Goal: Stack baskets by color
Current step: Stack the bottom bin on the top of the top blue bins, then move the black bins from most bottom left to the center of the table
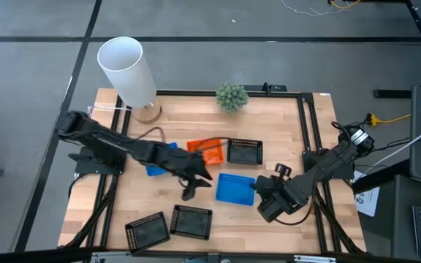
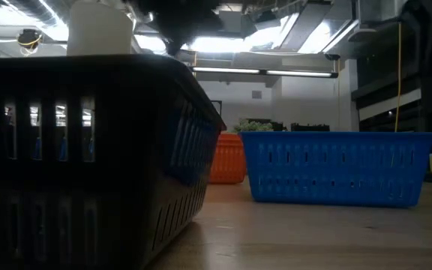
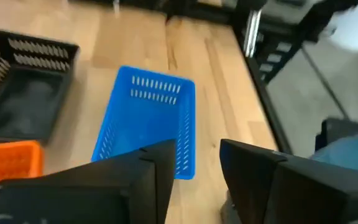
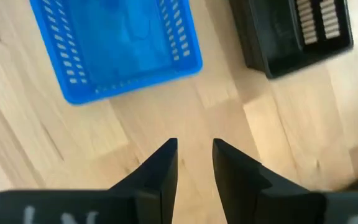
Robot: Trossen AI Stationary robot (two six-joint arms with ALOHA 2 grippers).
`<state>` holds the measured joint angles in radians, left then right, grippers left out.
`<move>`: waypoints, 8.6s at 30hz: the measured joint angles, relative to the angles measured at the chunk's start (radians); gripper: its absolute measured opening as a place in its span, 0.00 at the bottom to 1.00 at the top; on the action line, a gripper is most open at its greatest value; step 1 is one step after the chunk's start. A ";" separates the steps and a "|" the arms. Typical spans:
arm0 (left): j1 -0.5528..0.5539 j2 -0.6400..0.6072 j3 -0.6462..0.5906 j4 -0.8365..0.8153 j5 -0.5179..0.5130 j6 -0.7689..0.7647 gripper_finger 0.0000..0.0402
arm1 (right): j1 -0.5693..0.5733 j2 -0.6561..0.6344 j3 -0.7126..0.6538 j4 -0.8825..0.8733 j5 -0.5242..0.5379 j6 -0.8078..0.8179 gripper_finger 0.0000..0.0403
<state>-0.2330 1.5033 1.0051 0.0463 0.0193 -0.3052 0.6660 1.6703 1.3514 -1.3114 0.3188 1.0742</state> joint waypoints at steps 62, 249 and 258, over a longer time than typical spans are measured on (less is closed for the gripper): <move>-0.104 0.642 0.614 -0.484 -0.065 0.175 0.00 | 0.258 0.000 0.000 -0.069 0.062 0.444 0.25; -0.521 -0.009 -0.037 -0.816 0.075 -0.872 0.00 | 0.272 0.000 0.000 0.013 0.100 0.443 0.25; -0.542 0.053 0.214 -0.829 0.207 -0.768 0.00 | 0.272 0.000 0.000 0.022 0.100 0.442 0.25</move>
<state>-0.7747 1.5567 1.2190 -0.7825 0.2262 -1.0735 0.9379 1.6705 1.3510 -1.2896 0.4187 1.5158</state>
